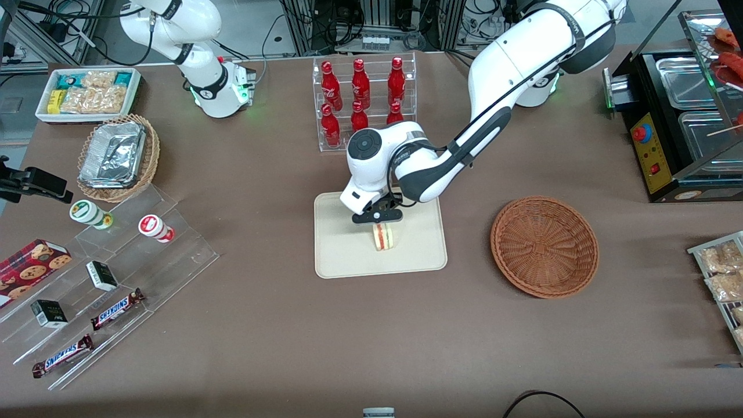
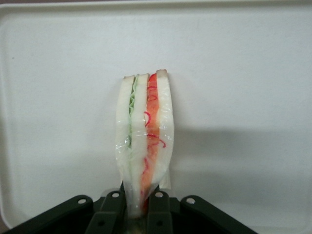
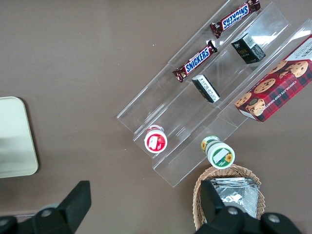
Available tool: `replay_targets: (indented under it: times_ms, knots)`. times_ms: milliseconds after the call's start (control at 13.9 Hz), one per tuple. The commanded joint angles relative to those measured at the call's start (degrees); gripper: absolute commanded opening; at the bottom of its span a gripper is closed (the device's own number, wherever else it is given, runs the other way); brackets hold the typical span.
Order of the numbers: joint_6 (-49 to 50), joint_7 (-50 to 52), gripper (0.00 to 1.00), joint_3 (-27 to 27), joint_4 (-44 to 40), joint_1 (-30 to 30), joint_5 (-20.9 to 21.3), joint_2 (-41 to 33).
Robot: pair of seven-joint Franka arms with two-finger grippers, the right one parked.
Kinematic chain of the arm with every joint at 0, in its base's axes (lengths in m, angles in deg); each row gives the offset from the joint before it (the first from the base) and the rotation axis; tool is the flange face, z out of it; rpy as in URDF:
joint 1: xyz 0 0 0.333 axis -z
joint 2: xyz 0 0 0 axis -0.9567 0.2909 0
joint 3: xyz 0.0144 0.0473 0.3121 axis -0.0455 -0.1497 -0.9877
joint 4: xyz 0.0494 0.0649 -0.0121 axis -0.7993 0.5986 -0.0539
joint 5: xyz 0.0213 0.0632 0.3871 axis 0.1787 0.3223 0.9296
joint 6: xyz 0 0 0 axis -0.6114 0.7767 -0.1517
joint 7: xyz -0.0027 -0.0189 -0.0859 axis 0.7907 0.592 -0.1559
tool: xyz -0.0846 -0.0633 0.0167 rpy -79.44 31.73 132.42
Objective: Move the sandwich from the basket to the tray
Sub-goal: 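Lower the sandwich onto the tray and open the left gripper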
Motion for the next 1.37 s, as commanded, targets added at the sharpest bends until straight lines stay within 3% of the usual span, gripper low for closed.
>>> replay_targets:
  times_ms: [0,72,144,288,504,576,648,1080,1296]
  knots:
    - [-0.99,1.31,0.00,-0.45,-1.32,1.10,1.52,0.48]
    - [-0.90,1.22,0.00,-0.45,-1.32,1.10,1.52,0.66]
    - [-0.90,1.31,0.14,-0.45,-1.32,1.10,1.34,0.57]
    - [-0.90,1.31,0.25,-0.45,-1.32,1.01,1.43,0.48]
    - [-0.90,1.22,0.53,-0.45,-1.32,1.01,1.43,0.48]
    - [-0.90,1.05,0.82,-0.45,-1.32,1.01,1.52,0.48]
    - [-0.73,1.04,1.00,-0.45,-1.32,1.09,1.52,0.48]
    - [6.46,1.66,1.00,0.17,-2.28,1.71,0.47,-5.73]
    - [11.04,4.29,1.00,-0.01,-2.64,1.36,-4.01,-13.03]
